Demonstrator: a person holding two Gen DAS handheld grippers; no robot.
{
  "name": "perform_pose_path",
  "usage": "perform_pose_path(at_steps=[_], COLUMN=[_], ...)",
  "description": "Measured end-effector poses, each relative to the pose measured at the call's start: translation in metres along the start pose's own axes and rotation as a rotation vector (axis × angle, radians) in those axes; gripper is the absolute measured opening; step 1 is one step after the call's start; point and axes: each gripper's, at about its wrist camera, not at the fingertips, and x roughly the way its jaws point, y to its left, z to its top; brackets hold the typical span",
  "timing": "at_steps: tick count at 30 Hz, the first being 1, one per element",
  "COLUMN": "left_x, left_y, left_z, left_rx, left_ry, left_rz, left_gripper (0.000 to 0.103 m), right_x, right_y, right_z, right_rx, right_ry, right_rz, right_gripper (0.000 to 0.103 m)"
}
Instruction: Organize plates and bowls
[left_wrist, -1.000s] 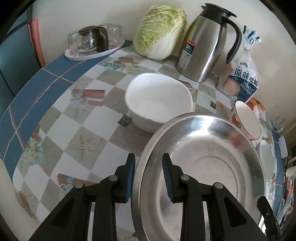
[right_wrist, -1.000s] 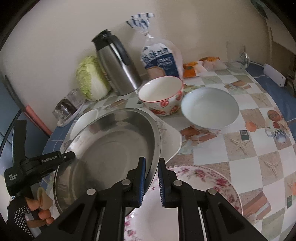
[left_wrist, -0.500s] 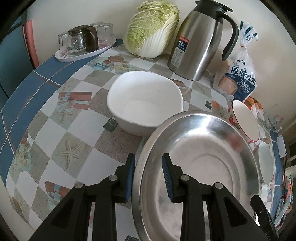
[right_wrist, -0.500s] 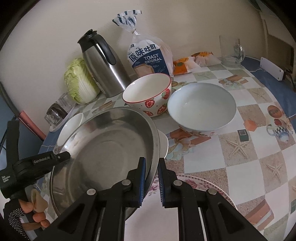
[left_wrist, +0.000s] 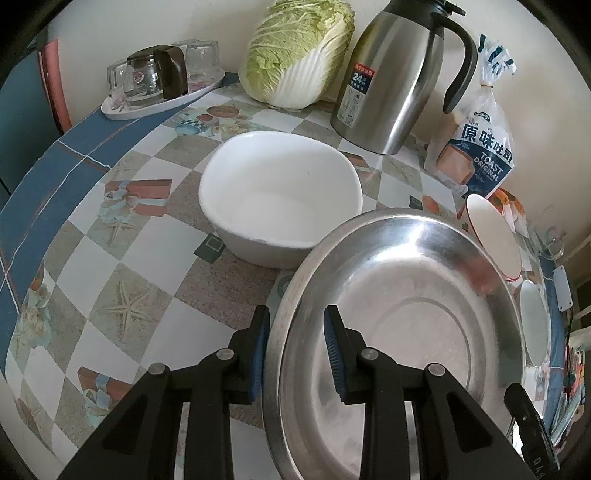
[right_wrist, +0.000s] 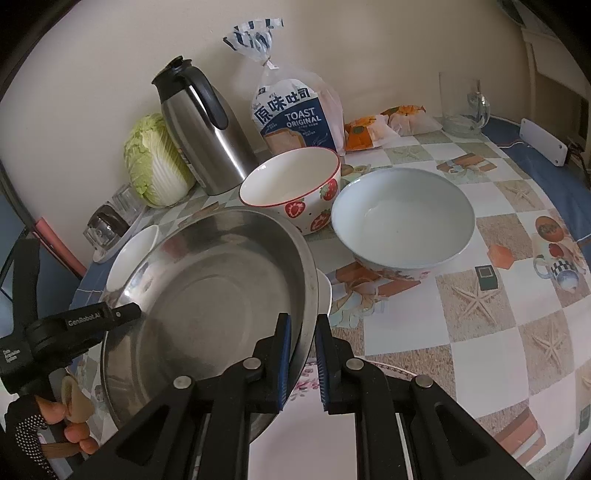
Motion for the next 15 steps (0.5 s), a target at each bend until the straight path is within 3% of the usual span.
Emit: perform_pose_path(at_steps=[15], left_x=[-0.0036], left_y=[0.0027], left_z=[0.0025], left_rx=[-0.031], left_ry=[0.040], left_rz=[-0.027], left_gripper=[0.031], right_x=[-0.0012], right_y=[-0.0003], right_z=[0.0019], right_rx=[0.008], right_ry=[0.014], right_rz=[-0.009], right_gripper=[0.015])
